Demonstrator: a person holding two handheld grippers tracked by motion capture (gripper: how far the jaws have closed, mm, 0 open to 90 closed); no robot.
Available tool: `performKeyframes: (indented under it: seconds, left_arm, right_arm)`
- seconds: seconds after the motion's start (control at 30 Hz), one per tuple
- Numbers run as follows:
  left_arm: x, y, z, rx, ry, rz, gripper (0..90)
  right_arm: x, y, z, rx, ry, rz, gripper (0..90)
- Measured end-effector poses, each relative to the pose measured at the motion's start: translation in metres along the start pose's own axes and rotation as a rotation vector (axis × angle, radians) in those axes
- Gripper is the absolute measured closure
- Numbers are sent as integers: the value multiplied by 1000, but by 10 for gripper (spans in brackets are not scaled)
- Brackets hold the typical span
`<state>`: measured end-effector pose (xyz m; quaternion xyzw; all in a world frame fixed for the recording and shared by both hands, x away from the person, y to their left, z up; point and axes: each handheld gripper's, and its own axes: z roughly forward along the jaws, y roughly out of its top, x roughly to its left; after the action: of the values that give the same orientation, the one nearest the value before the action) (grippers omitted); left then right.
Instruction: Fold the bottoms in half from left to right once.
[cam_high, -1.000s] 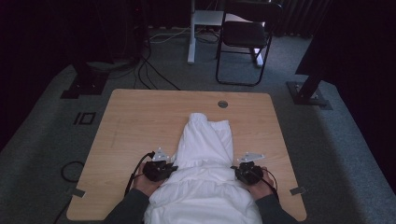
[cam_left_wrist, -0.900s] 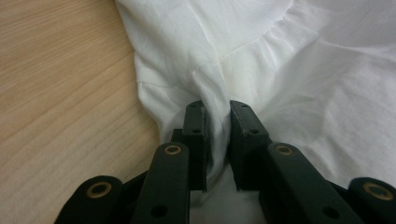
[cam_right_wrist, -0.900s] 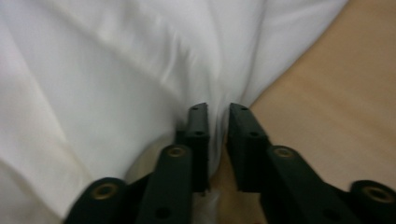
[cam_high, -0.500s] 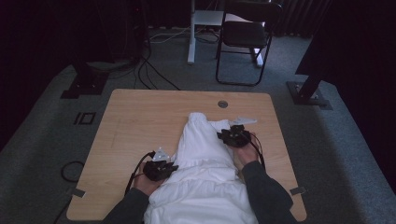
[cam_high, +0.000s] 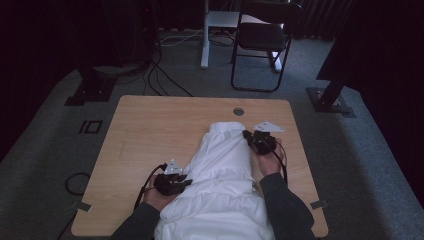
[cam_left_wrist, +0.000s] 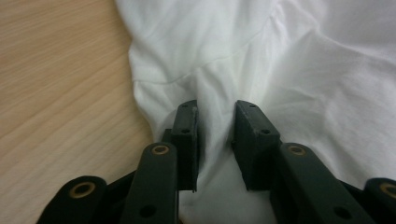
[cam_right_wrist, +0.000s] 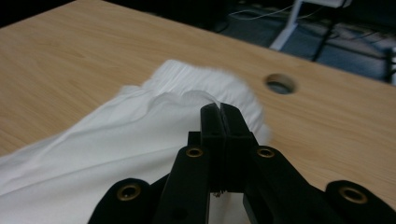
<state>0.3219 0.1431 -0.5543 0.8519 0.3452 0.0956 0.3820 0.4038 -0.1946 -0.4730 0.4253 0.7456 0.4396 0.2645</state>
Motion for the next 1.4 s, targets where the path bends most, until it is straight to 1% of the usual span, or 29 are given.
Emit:
performKeyframes:
  seconds: [0.03, 0.07, 0.13, 0.23, 0.27, 0.33, 0.37, 0.4, 0.43, 0.53, 0.6, 0.63, 0.67, 0.7, 0.73, 0.8, 0.87, 0.93, 0.97, 1.03, 1.07, 1.1, 1.13, 1.17, 1.23, 1.27, 1.33, 1.37, 1.4]
  left_arm:
    - [-2, 1, 1, 5, 3, 14, 701]
    - [-4, 2, 1, 12, 7, 23, 699]
    - [-6, 3, 1, 23, 6, 35, 696]
    - [-7, 4, 1, 39, -3, 46, 690]
    - [-7, 4, 0, 41, -8, 47, 685]
    - [-5, 6, -2, 48, -18, 48, 644]
    - [-1, 8, -6, 43, -25, 39, 592]
    - [4, 10, -10, 22, -39, 15, 546]
    - [9, 14, -16, -5, -35, 0, 537]
    - [20, 36, -32, -69, 21, -10, 513]
    - [25, 58, -33, -97, 44, -1, 492]
    - [27, 66, -30, -98, 53, 4, 483]
    - [31, 80, -22, -97, 64, 9, 467]
    - [31, 80, -22, -97, 64, 9, 453]
    - [35, 97, -4, -75, 76, 8, 453]
    - [39, 110, 19, -33, 100, 12, 433]
    - [42, 118, 45, 10, 82, 0, 441]
    - [45, 118, 67, 45, 75, -23, 480]
    - [45, 116, 76, 65, 78, -23, 501]
    - [44, 112, 85, 99, 91, -3, 550]
    - [44, 109, 87, 113, 95, 1, 607]
    - [44, 109, 87, 113, 95, 1, 669]
    - [46, 104, 83, 101, 60, -30, 669]
    - [45, 102, 80, 102, 52, -34, 797]
    - [41, 94, 74, 100, 48, -22, 821]
    - [38, 90, 71, 100, 47, -25, 825]
    - [27, 78, 62, 93, 46, -11, 826]
    - [23, 72, 56, 99, 44, 4, 827]
    - [18, 66, 51, 91, 42, 4, 826]
  right_arm:
    - [-4, -6, -1, 20, -19, -9, 893]
    - [-6, -14, 3, 48, -31, -11, 892]
    - [-11, -32, 18, 124, -50, 3, 891]
    - [-16, -57, 42, 223, -27, 62, 889]
    - [-15, -63, 47, 248, -22, 70, 887]
    - [-14, -67, 51, 245, -20, 74, 884]
    - [-14, -66, 51, 254, -20, 74, 882]
    - [-13, -65, 51, 262, -21, 64, 879]
    - [-13, -64, 51, 267, -21, 58, 878]
    - [-14, -63, 52, 274, -17, 60, 878]
    - [-14, -63, 52, 278, -14, 64, 878]
    - [-14, -63, 52, 280, -15, 63, 878]
    - [-14, -62, 53, 280, -16, 59, 878]
    - [-14, -62, 53, 280, -16, 59, 878]
    - [-13, -62, 53, 281, -20, 53, 878]
    - [-12, -62, 53, 283, -26, 40, 878]
    - [-12, -62, 53, 282, -24, 40, 878]
    - [-14, -62, 53, 281, -15, 45, 878]
    - [-14, -63, 53, 278, -10, 47, 878]
    - [-16, -63, 53, 276, -3, 49, 877]
    - [-15, -63, 52, 275, -3, 52, 877]
    - [-15, -63, 52, 275, -3, 52, 877]
    - [-15, -64, 52, 272, -5, 51, 877]
    - [-14, -65, 52, 265, -14, 49, 877]
    - [-10, -65, 51, 267, -20, 42, 877]
    - [-7, -65, 49, 270, -14, 41, 877]
    - [0, -68, 45, 276, -1, 26, 877]
    - [4, -69, 41, 276, 6, 20, 877]
    - [8, -72, 37, 276, 14, 10, 877]
